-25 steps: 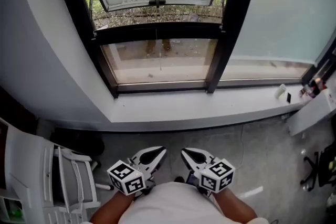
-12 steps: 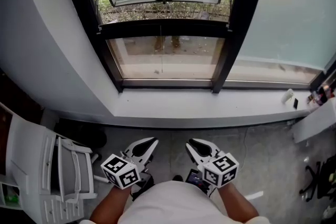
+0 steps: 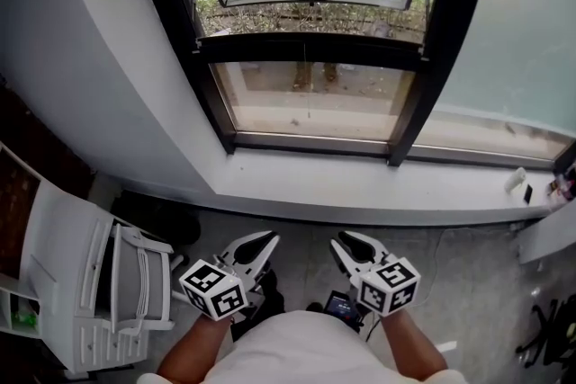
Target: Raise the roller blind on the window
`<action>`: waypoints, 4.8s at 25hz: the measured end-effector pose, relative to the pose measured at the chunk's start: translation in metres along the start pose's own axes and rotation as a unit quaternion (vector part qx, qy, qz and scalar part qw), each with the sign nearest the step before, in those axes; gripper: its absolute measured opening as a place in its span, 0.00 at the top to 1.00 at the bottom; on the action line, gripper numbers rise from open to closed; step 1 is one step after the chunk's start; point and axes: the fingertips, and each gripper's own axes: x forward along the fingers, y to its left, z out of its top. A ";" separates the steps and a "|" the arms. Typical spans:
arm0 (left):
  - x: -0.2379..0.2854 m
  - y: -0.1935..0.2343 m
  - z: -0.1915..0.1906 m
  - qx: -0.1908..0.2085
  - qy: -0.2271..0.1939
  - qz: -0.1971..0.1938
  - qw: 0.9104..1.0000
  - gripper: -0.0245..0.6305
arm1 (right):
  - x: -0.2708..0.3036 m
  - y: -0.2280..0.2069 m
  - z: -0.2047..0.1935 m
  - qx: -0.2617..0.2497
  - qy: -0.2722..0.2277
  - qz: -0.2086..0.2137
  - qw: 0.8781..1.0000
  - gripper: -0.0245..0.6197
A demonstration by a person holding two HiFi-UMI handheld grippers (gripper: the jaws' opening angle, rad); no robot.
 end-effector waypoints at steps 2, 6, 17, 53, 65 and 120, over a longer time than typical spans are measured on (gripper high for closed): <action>0.004 0.012 0.006 -0.002 -0.002 0.000 1.000 0.92 | 0.011 -0.001 0.006 -0.003 0.001 0.001 1.000 0.83; 0.018 0.037 0.018 -0.003 0.001 -0.016 1.000 0.92 | 0.036 -0.007 0.018 -0.002 0.000 -0.008 1.000 0.83; 0.051 0.133 0.074 0.035 0.031 -0.040 0.998 0.92 | 0.133 -0.019 0.065 0.018 -0.002 -0.043 0.999 0.83; 0.132 0.251 0.112 0.022 0.043 -0.030 0.998 0.92 | 0.265 -0.090 0.121 0.015 0.033 -0.035 0.999 0.83; 0.192 0.239 0.126 0.032 0.027 0.012 0.999 0.92 | 0.259 -0.152 0.150 -0.011 0.049 0.004 0.999 0.83; 0.233 0.299 0.201 0.192 0.061 -0.051 0.978 0.92 | 0.303 -0.176 0.222 -0.124 0.039 -0.115 0.985 0.83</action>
